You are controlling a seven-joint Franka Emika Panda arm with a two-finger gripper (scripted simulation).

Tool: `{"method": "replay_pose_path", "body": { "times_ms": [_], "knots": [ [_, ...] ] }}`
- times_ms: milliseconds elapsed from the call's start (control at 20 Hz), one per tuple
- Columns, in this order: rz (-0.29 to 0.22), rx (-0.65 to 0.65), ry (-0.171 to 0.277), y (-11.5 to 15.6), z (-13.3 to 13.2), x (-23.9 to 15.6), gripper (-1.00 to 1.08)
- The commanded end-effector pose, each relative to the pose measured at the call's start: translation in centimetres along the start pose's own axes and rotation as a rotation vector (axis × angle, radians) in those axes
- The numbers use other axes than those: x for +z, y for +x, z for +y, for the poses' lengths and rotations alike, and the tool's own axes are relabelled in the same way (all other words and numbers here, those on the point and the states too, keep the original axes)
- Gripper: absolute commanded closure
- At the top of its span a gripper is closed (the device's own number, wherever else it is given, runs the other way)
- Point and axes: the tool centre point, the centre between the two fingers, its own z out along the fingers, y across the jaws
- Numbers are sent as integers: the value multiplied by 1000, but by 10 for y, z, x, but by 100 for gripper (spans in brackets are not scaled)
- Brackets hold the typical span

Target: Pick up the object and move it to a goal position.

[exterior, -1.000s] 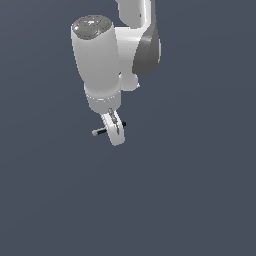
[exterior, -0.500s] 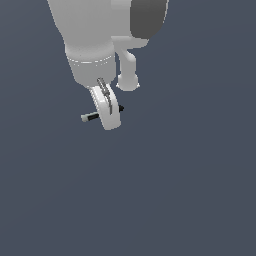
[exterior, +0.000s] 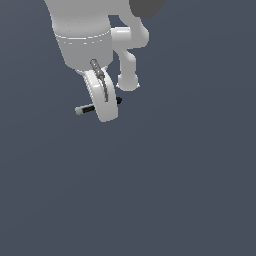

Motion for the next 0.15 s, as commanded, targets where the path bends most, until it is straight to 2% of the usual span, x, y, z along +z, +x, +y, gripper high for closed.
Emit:
{"method": "replay_pose_path", "body": {
  "times_ms": [0, 100],
  "knots": [
    [0, 0, 0, 1, -1, -3, 108],
    [0, 0, 0, 1, -1, -4, 108]
  ]
}}
